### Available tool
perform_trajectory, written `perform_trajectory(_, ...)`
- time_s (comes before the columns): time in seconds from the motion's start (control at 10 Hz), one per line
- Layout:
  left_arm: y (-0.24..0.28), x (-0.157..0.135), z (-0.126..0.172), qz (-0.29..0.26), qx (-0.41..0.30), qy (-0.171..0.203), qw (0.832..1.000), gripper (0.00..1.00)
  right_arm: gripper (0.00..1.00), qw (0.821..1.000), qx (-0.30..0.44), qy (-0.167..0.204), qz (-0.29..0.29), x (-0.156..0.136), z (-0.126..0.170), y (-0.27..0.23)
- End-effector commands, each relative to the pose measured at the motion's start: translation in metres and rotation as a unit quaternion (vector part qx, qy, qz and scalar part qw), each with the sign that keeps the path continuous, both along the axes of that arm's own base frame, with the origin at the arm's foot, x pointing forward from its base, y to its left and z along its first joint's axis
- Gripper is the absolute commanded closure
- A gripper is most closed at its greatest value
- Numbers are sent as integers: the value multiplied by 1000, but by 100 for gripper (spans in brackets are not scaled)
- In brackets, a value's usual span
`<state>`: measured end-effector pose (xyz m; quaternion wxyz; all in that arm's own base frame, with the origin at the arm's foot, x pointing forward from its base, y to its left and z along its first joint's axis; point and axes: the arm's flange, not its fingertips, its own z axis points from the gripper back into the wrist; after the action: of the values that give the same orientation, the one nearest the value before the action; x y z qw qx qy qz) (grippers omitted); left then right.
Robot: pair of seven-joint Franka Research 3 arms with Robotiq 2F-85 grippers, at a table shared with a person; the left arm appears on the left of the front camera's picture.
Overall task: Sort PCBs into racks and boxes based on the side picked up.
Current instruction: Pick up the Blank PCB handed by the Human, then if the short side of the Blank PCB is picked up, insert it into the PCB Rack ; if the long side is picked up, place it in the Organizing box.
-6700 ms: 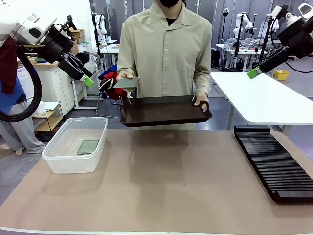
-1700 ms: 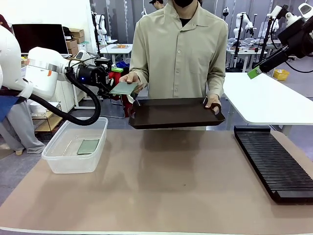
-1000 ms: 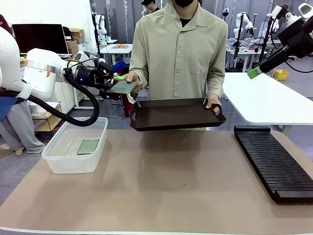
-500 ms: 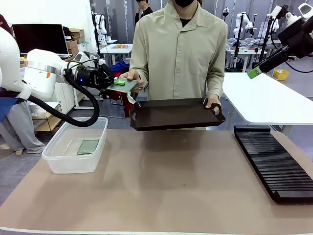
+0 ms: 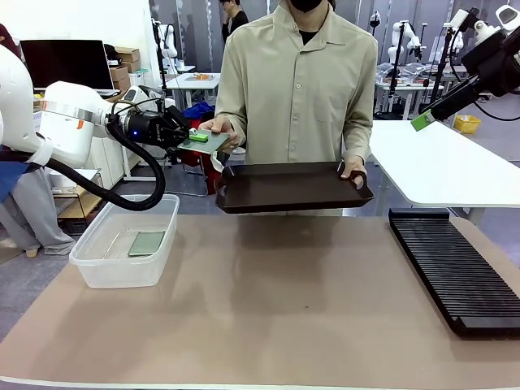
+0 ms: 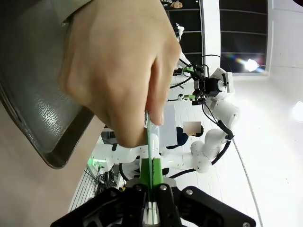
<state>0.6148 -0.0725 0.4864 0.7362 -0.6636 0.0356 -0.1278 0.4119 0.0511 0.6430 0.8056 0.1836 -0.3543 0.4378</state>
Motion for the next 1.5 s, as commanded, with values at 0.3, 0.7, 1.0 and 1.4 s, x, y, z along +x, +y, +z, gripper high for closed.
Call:
perform_trajectory(0.3, 1, 1, 1, 5, 2, -2, 1000, 100, 0, 1000, 4, -1, 2, 1, -2, 1)
perform_trajectory(0.7, 1, 1, 1, 5, 2, -2, 1000, 100, 0, 1000, 4, -1, 2, 1, -2, 1)
perform_trajectory(1.0, 1, 1, 1, 5, 2, -2, 1000, 100, 0, 1000, 4, -1, 2, 1, -2, 1)
perform_trajectory(1.4, 1, 1, 1, 5, 2, -2, 1000, 100, 0, 1000, 4, -1, 2, 1, -2, 1)
